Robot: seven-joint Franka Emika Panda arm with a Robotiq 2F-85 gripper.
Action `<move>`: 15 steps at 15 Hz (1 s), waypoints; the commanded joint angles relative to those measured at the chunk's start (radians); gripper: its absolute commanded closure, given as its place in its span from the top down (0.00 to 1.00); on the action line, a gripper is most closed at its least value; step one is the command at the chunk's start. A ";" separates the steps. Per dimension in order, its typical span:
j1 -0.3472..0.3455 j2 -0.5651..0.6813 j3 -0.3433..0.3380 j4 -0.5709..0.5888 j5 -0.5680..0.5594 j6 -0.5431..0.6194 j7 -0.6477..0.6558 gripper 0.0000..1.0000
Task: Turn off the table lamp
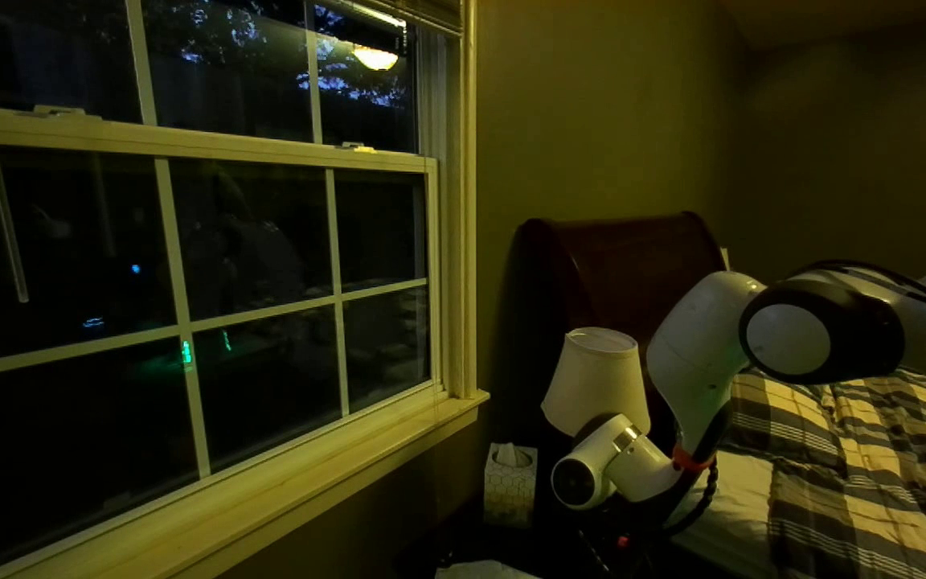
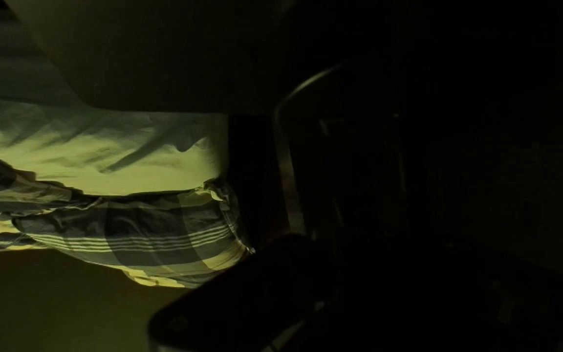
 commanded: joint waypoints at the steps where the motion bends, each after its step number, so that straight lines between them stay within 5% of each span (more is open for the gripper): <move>1: 0.023 -0.082 -0.010 -0.116 -0.084 -0.019 0.076 0.00; 9: 0.003 -0.248 0.039 -0.317 -0.137 0.023 0.025 0.00; 13: -0.032 -0.378 0.053 -0.433 -0.131 0.164 -0.103 0.00; 15: -0.062 -0.455 0.044 -0.488 -0.112 0.293 -0.223 0.28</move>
